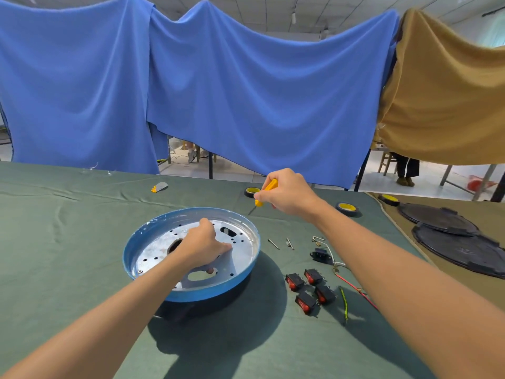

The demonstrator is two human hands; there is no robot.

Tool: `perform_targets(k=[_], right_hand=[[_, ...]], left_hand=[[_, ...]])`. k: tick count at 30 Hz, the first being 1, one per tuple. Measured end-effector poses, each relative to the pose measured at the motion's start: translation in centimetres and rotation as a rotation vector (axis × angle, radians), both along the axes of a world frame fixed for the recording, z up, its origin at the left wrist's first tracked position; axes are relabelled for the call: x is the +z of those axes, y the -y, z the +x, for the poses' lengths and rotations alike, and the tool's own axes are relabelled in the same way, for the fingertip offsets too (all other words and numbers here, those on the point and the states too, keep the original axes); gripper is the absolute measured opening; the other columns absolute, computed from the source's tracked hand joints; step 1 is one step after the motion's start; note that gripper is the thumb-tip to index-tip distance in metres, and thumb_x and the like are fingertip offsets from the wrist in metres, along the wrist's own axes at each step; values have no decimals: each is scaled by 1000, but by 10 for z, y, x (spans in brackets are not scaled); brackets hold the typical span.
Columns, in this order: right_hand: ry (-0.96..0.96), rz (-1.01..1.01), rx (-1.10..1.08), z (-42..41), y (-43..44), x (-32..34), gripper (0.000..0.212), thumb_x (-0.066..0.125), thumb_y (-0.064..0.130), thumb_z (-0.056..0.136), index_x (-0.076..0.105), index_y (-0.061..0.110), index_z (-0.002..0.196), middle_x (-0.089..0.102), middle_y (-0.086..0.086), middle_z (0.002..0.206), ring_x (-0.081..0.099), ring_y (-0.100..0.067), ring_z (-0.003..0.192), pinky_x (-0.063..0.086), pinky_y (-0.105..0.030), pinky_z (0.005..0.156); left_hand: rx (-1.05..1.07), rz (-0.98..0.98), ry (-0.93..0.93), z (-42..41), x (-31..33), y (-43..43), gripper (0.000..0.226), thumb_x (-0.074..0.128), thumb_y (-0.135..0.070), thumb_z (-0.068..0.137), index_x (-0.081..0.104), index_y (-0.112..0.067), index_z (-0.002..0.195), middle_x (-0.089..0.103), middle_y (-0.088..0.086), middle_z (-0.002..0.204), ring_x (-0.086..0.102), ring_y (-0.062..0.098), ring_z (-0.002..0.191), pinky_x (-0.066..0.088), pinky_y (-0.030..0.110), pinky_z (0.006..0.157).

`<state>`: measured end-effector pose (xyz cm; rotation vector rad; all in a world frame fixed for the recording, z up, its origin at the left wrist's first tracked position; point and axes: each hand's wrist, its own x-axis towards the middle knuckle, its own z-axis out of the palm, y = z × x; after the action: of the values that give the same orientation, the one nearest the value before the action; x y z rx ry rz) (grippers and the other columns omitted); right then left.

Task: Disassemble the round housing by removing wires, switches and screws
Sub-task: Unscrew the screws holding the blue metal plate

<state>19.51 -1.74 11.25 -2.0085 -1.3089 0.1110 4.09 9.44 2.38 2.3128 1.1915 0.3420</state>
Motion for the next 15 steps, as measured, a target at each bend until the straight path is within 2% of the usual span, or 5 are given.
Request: perform_targets(k=[2,6,10,15], right_hand=[[30,-5,-18,-2,-9,0,15,69,20,78,67,5,75,58,-2,61,51,-15,70,39,-27,53],[69,-83,-7,-3,-26,2,13,67,17,74,62,9,64,66,-4,65,51,-15,62,41,-26,51],[115,-133,-33,-2,-36,1,28,65,16,70,49,17,47,45,11,34,44,-14,49,32,-21,42],[136,-168,-43,1,-43,2,34,64,16,71,42,16,44,37,10,35,36,-17,48,28,-22,43]], left_hand=[[-4,-40,30,0,-1,2,35,66,-38,91,37,-19,86,56,3,85,57,15,53,32,14,29],[-20,-43,21,-1,2,6,33,63,-37,93,36,-21,84,57,5,86,56,16,48,31,13,29],[-41,-46,4,-3,5,7,31,61,-37,95,36,-21,84,58,4,88,56,15,52,32,14,29],[-57,-40,1,-3,9,7,29,58,-37,96,38,-19,88,57,4,86,54,14,48,31,13,29]])
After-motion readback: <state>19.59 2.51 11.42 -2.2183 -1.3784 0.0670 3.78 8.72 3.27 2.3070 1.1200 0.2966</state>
